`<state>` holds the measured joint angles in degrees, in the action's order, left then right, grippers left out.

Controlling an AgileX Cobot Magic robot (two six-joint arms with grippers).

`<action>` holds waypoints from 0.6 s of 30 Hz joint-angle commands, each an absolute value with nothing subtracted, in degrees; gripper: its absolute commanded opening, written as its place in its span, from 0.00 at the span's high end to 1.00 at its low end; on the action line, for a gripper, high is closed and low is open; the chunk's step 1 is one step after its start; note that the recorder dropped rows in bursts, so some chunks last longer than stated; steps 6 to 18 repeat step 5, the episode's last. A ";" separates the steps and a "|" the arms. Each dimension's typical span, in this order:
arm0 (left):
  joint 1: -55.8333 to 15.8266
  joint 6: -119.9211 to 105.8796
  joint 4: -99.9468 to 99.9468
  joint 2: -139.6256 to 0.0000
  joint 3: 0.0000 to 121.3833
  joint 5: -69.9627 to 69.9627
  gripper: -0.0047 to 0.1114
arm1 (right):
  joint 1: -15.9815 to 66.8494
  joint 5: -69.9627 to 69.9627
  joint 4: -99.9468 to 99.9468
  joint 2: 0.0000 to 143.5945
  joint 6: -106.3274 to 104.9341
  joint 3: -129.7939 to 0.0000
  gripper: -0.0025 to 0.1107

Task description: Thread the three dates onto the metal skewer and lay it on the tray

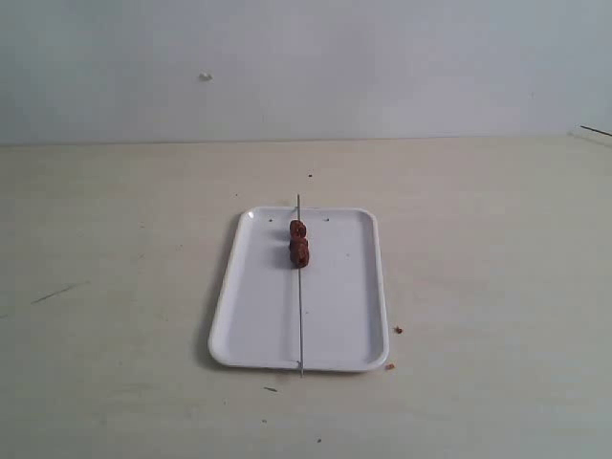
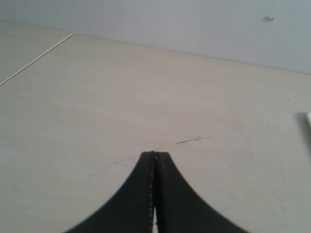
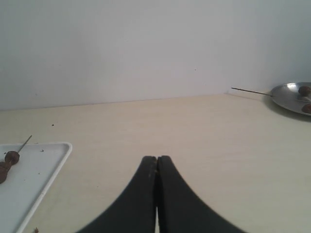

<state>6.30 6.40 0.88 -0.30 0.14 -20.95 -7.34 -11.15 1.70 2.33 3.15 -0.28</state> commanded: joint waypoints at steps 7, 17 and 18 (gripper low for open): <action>6.07 6.30 0.65 0.00 0.00 -19.87 0.96 | -7.69 -11.01 1.19 1.85 3.06 0.00 0.98; 6.07 6.30 0.65 0.00 0.00 -19.87 0.96 | -7.69 -11.01 1.19 1.85 3.06 0.00 0.98; 6.07 6.30 0.65 0.00 0.00 -19.87 0.96 | -7.69 -11.01 1.19 1.85 3.06 0.00 0.98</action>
